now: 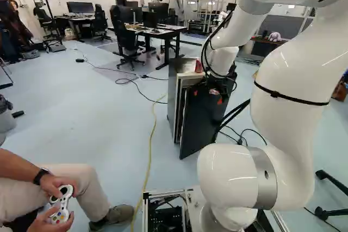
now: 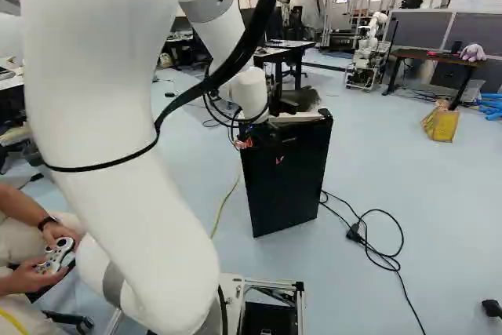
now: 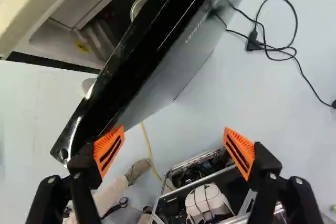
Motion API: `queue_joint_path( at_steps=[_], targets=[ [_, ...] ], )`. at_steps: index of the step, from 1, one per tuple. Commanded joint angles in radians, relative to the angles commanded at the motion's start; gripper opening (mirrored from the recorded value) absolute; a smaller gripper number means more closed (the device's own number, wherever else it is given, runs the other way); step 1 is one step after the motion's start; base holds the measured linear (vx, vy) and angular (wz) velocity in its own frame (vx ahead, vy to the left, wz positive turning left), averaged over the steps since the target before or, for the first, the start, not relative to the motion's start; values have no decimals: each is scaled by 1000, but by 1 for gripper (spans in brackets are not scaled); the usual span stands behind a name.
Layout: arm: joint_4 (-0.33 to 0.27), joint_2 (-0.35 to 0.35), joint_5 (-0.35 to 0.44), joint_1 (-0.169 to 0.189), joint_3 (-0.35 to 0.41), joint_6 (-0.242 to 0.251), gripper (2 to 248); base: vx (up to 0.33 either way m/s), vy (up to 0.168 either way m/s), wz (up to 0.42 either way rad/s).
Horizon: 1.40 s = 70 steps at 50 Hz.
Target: Grab a drink from the fridge
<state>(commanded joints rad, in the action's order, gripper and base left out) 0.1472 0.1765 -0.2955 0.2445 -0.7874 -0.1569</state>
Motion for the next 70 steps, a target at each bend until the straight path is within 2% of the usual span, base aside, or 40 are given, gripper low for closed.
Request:
queue_joint_path(
  at_steps=[30,70],
  targets=[
    [0,51,47,-64,-61,0,247,0,0,0],
    [0,117,100,-98,-142,0,247,0,0,0]
  ],
)
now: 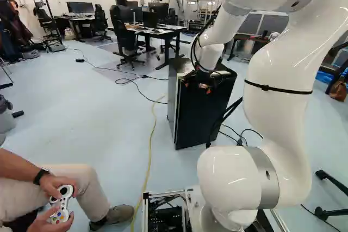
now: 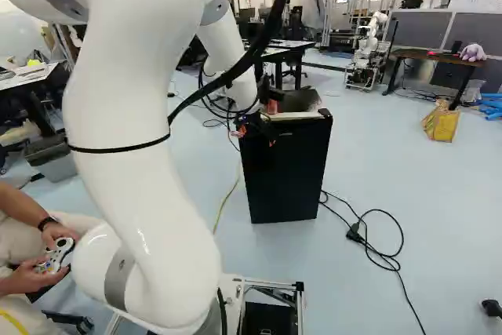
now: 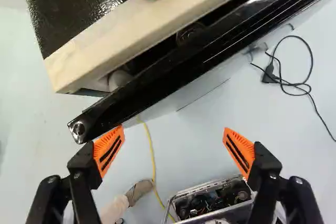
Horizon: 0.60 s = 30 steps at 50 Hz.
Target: Grab a drink from the fridge
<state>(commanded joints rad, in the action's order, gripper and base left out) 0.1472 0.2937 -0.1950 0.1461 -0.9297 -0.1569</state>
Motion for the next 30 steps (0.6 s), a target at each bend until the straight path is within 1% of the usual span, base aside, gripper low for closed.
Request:
queue_joint_path(
  at_steps=[30],
  targets=[
    [0,37,34,-17,-47,0,247,0,0,0]
  ],
)
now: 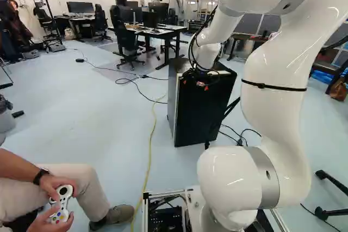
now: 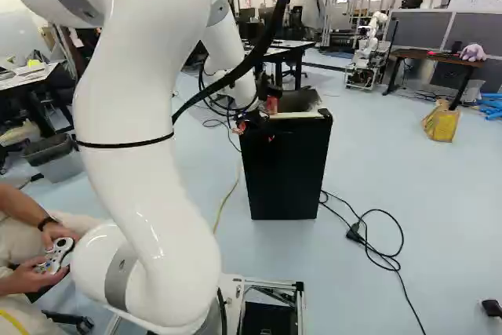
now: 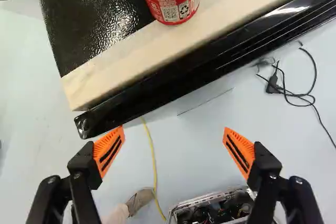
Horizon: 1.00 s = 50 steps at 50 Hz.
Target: Grab a drink from the fridge
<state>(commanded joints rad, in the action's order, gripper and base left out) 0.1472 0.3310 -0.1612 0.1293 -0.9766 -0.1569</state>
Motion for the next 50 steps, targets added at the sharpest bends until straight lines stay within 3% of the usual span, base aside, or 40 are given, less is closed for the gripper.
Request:
queue_joint_path(
  at_steps=[21,50],
  targets=[
    [0,-12,23,0,15,0,247,0,0,0],
    [-9,-130,86,-1,158,0,247,0,0,0]
  ],
)
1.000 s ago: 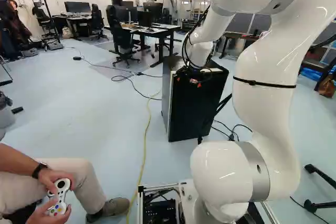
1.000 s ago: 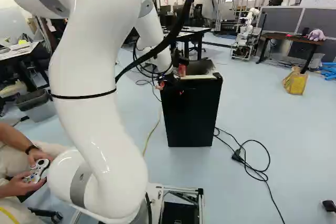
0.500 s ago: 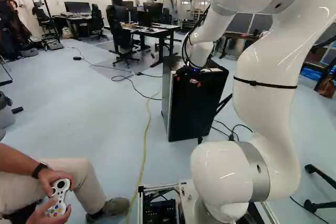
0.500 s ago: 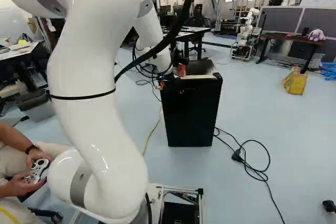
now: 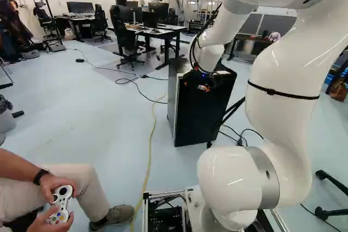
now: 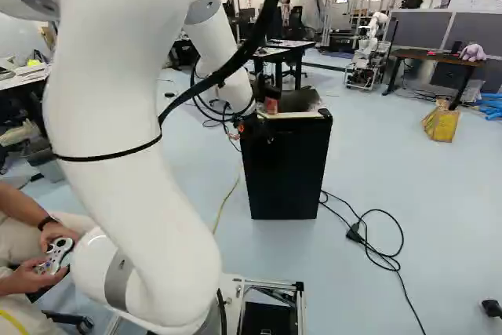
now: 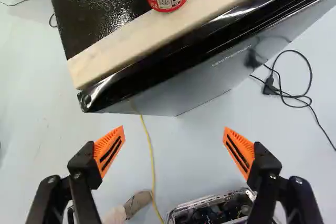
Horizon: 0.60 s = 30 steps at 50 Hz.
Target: Grab a drink from the fridge
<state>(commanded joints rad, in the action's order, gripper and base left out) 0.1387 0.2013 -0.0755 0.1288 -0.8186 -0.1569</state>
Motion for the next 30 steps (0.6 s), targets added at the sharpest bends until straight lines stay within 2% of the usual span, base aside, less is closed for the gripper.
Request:
queue_joint_path(
  at_steps=[15,30],
  targets=[
    [-18,-68,77,3,78,0,247,0,0,0],
    [-44,-140,191,10,156,0,247,0,0,0]
  ],
)
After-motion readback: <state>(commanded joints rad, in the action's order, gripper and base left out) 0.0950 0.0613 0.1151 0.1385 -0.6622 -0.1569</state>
